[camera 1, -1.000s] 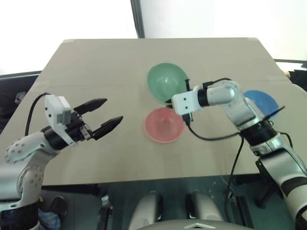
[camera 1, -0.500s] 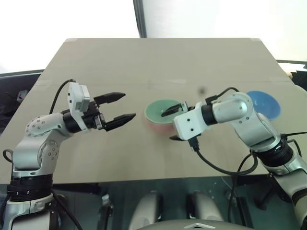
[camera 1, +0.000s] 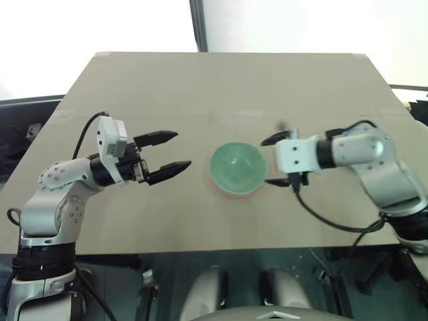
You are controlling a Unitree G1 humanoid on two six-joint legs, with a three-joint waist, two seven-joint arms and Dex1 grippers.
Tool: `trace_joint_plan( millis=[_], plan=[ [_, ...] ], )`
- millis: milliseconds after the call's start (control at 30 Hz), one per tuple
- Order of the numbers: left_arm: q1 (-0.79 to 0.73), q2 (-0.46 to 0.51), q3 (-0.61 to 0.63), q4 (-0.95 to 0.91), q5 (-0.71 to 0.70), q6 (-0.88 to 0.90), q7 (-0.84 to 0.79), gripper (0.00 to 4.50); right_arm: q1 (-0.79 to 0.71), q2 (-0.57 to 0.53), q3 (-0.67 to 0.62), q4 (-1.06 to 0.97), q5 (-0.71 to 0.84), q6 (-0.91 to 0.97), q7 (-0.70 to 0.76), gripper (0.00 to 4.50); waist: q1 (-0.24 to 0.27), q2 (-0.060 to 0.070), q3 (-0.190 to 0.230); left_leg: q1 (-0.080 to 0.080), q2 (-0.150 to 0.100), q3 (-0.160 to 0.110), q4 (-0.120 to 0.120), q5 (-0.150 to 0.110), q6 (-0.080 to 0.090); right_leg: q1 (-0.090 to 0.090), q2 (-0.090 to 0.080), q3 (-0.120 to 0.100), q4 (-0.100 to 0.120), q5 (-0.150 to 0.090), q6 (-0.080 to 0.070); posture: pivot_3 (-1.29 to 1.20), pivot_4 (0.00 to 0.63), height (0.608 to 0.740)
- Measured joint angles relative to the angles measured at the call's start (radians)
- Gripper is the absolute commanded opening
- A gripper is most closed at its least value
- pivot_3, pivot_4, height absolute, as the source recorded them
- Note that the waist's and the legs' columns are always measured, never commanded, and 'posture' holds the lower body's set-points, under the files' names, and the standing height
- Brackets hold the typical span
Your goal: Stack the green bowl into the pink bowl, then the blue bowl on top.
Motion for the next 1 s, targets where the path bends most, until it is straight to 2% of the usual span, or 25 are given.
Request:
trace_joint_plan(
  millis=[133,200,400,700,733,800,1000],
  plan=[
    [-0.039,-0.019,-0.030,0.004,-0.006,0.001,-0.020,4.50,0.135,-0.119,-0.137,0.129,-0.040,0.032,-0.105,4.46,0.019,0.000,0.000,-0.001,0.000,0.000,0.000,0.000,0.000,0.000,0.000,0.000,-0.002,0.000,0.000,0.00,0.150,0.740],
    [-0.074,-0.028,-0.046,0.007,-0.008,0.002,-0.028,4.50,0.185,-0.142,-0.198,0.175,-0.044,0.043,-0.154,4.46,0.020,0.000,0.000,-0.001,0.000,0.001,0.000,0.000,0.000,0.000,0.000,0.000,-0.002,0.000,0.000,0.00,0.150,0.740],
    [-0.158,-0.062,-0.097,0.035,-0.008,0.000,-0.070,4.50,0.245,-0.113,-0.312,0.193,-0.027,0.166,-0.272,4.46,0.012,0.001,0.000,0.000,0.001,0.001,0.001,0.000,0.000,0.000,0.002,0.000,0.000,0.000,0.000,0.00,0.150,0.740],
    [-0.235,-0.092,-0.134,0.113,0.015,-0.019,-0.114,4.50,0.285,-0.081,-0.331,0.190,0.046,0.258,-0.315,4.46,0.019,0.000,0.000,-0.001,0.001,0.001,0.002,0.000,0.001,0.001,0.002,0.000,0.000,0.000,0.001,0.00,0.150,0.740],
    [-0.236,-0.095,-0.136,0.116,0.022,-0.021,-0.116,4.50,0.289,-0.081,-0.331,0.190,0.049,0.256,-0.316,3.96,0.019,0.000,0.000,-0.001,0.001,0.001,0.002,0.000,0.001,0.001,0.002,0.000,0.000,0.000,0.001,0.00,0.150,0.740],
    [-0.236,-0.102,-0.144,0.119,0.024,-0.022,-0.119,4.50,0.304,-0.082,-0.330,0.197,0.051,0.245,-0.320,3.27,0.019,0.000,0.000,-0.001,0.001,0.001,0.002,0.000,0.001,0.001,0.002,0.000,0.000,0.000,0.001,0.00,0.150,0.740],
    [-0.236,-0.105,-0.149,0.119,0.032,-0.022,-0.129,4.50,0.313,-0.083,-0.325,0.217,0.058,0.225,-0.334,0.43,0.019,0.000,0.000,-0.001,0.001,0.001,0.003,0.000,0.001,0.001,0.003,0.000,0.001,0.000,0.001,0.00,0.150,0.740]
  ],
)
